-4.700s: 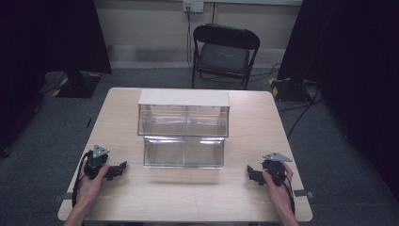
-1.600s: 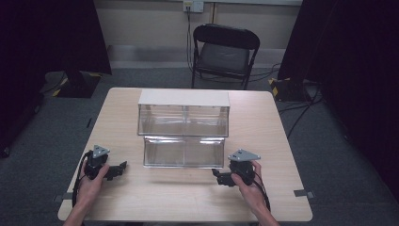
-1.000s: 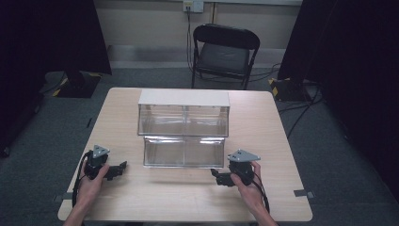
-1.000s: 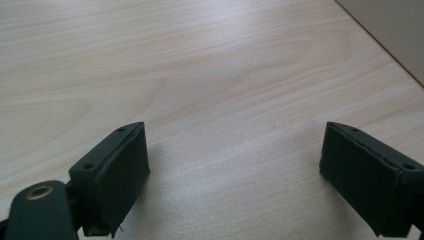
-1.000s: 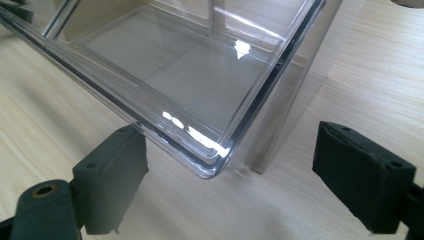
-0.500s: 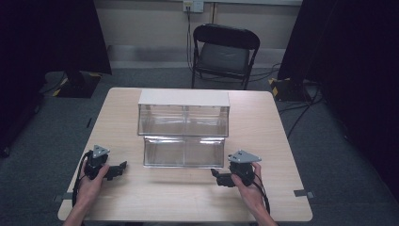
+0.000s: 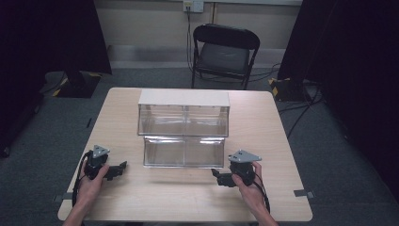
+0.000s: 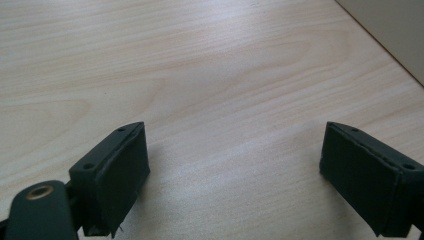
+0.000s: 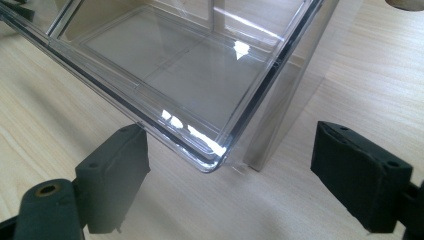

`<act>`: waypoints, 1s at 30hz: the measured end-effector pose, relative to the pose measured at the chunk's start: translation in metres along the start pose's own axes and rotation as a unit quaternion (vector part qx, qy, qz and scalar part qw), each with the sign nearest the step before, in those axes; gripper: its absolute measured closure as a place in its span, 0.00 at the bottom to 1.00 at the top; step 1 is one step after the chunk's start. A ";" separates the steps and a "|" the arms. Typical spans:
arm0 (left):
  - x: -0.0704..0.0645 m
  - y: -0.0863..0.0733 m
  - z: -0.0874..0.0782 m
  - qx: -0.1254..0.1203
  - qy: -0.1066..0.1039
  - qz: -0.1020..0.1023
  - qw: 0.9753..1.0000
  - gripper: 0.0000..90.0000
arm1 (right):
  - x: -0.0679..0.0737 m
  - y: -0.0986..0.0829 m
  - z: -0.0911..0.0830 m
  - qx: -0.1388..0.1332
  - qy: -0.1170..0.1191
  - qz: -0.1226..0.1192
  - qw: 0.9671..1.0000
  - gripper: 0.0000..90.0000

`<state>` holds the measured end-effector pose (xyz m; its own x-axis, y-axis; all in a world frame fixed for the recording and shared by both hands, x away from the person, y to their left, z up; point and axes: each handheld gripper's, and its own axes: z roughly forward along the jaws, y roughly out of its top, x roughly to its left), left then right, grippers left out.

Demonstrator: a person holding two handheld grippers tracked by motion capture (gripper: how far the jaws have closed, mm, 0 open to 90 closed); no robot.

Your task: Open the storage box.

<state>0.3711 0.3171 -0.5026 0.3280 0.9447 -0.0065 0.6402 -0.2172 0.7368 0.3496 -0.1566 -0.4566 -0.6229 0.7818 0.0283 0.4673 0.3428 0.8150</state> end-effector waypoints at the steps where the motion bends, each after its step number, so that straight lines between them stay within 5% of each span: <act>1: 0.000 0.000 0.000 -0.001 0.000 0.000 1.000 0.13 | 0.000 0.000 0.000 0.000 0.000 0.001 1.000 0.16; 4: 0.000 0.000 0.000 0.000 0.001 -0.001 1.000 0.13 | 0.000 0.000 -0.001 -0.003 0.011 0.004 1.000 0.16; 6: -0.001 0.000 0.000 0.001 0.002 -0.001 1.000 0.12 | -0.001 0.004 -0.004 -0.015 0.040 0.019 0.999 0.15; 9: -0.001 0.000 0.000 0.000 0.003 -0.003 1.000 0.12 | 0.006 0.005 -0.006 -0.019 0.018 0.001 1.000 0.15; 30: -0.001 0.000 0.000 0.000 0.003 -0.004 1.000 0.12 | 0.002 0.006 -0.007 -0.020 0.032 0.005 0.999 0.15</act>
<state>0.3709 0.3161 -0.5027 0.3195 0.9476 -0.0078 0.6427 -0.2106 0.7366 0.3468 -0.1563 -0.4474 -0.6574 0.7501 0.0722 0.4493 0.3132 0.8366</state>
